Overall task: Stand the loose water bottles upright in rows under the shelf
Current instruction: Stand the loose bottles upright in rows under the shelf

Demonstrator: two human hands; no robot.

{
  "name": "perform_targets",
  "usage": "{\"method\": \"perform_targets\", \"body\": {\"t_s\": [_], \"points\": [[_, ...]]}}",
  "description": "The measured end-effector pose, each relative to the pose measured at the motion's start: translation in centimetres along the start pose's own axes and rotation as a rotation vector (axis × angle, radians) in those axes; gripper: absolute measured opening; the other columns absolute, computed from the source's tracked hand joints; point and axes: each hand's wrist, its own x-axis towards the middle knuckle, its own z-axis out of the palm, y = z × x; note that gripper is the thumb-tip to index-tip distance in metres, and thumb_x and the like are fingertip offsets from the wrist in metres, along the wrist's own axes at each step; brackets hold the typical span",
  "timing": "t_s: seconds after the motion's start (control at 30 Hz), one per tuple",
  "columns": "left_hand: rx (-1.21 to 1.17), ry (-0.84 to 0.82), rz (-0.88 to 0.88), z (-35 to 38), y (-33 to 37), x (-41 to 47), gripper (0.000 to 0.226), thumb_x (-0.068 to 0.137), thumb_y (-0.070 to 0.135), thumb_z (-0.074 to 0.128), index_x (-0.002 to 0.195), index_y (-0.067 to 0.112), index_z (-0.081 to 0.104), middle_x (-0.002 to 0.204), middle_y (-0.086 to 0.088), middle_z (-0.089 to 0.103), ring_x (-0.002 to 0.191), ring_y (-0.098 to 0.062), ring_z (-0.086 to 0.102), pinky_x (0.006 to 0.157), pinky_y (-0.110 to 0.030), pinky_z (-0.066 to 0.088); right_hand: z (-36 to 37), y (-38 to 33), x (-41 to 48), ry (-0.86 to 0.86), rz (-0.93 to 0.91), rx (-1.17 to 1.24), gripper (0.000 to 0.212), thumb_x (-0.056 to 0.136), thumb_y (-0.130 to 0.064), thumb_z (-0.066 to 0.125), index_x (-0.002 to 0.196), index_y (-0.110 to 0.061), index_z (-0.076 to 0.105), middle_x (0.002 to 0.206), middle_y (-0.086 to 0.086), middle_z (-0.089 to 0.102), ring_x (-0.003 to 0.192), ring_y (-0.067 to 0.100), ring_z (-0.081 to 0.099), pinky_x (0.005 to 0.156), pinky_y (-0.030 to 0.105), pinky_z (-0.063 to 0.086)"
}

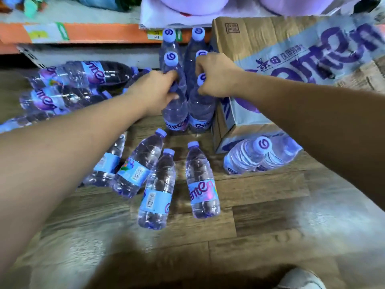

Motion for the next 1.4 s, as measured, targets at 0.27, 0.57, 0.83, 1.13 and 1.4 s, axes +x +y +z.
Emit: {"method": "perform_targets", "body": {"t_s": [0.27, 0.57, 0.83, 1.13, 1.4], "points": [[-0.075, -0.024, -0.031, 0.0, 0.7, 0.4, 0.031, 0.092, 0.022, 0.053, 0.116, 0.005, 0.045, 0.112, -0.026, 0.056, 0.101, -0.043, 0.056, 0.076, -0.041, 0.045, 0.3, -0.2, -0.2, -0.072, 0.012, -0.094, 0.030, 0.080, -0.011, 0.062, 0.108, -0.004, 0.053, 0.116, 0.022, 0.054, 0.103, 0.037, 0.056, 0.084, 0.040, 0.048], [-0.117, -0.013, -0.061, 0.4, 0.6, -0.2, 0.040, 0.092, 0.030, 0.053, 0.125, 0.009, 0.043, 0.114, -0.024, 0.058, 0.104, -0.041, 0.055, 0.078, -0.041, 0.044, 0.5, -0.1, -0.7, -0.105, -0.007, -0.190, 0.037, 0.089, -0.015, 0.059, 0.121, -0.002, 0.046, 0.125, 0.021, 0.046, 0.105, 0.041, 0.055, 0.078, 0.037, 0.043], [-0.131, -0.072, -0.216, 1.8, -1.2, -2.0, 0.070, 0.089, 0.063, 0.035, 0.133, 0.009, 0.039, 0.118, -0.025, 0.059, 0.109, -0.042, 0.057, 0.086, -0.044, 0.050, 0.3, -1.3, -4.0, 0.092, -0.026, -0.308, 0.044, 0.090, -0.018, 0.057, 0.128, -0.003, 0.041, 0.131, 0.018, 0.041, 0.114, 0.038, 0.047, 0.072, 0.041, 0.046], [-0.154, -0.274, -0.267, 7.6, -3.1, -4.7, 0.037, 0.091, 0.036, 0.054, 0.119, 0.013, 0.051, 0.114, -0.015, 0.064, 0.105, -0.035, 0.059, 0.084, -0.040, 0.049, 3.7, -4.5, -4.2, -0.137, -0.069, -0.162, 0.021, 0.089, -0.006, 0.046, 0.070, -0.012, 0.040, 0.068, 0.003, 0.040, 0.073, 0.030, 0.047, 0.045, 0.025, 0.024], [-0.211, -0.400, -0.395, 10.5, -2.7, -3.5, 0.035, 0.085, 0.033, 0.055, 0.111, 0.009, 0.056, 0.116, -0.014, 0.062, 0.107, -0.031, 0.059, 0.079, -0.032, 0.043, 6.9, -3.4, -3.5, -0.439, -0.008, -0.170, 0.036, 0.090, -0.010, 0.046, 0.058, -0.013, 0.030, 0.065, 0.005, 0.041, 0.075, 0.028, 0.045, 0.052, 0.029, 0.034]]}}
